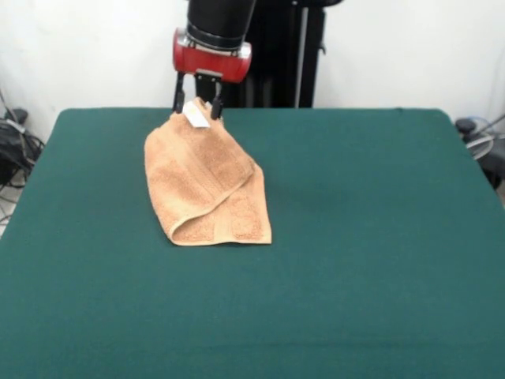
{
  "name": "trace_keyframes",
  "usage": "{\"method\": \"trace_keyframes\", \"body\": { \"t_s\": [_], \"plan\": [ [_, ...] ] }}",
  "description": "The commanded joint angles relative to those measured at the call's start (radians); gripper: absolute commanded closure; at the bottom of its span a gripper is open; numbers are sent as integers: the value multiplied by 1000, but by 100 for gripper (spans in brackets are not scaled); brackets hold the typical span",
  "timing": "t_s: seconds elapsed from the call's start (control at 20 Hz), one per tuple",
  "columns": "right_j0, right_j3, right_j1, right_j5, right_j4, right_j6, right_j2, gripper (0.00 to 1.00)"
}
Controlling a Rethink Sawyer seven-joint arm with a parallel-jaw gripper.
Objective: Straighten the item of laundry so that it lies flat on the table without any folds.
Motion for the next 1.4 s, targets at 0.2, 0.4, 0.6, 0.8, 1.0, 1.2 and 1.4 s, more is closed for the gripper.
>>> {"method": "trace_keyframes", "body": {
  "t_s": [0.2, 0.4, 0.6, 0.8, 1.0, 1.2, 1.4],
  "plan": [
    [-11, 50, 37, -64, 26, 176, 44, 0],
    [-2, 60, 61, -80, 37, 193, 55, 0],
    [6, 88, 73, -92, 53, 209, 73, 0],
    [26, 110, 67, -86, 69, 219, 70, 0],
    [10, 114, 76, -75, 67, 189, 91, 0],
    [1, 117, 82, -59, 64, 161, 115, 0],
    [-27, 126, 78, -38, 56, 128, 145, 0]
  ]
}}
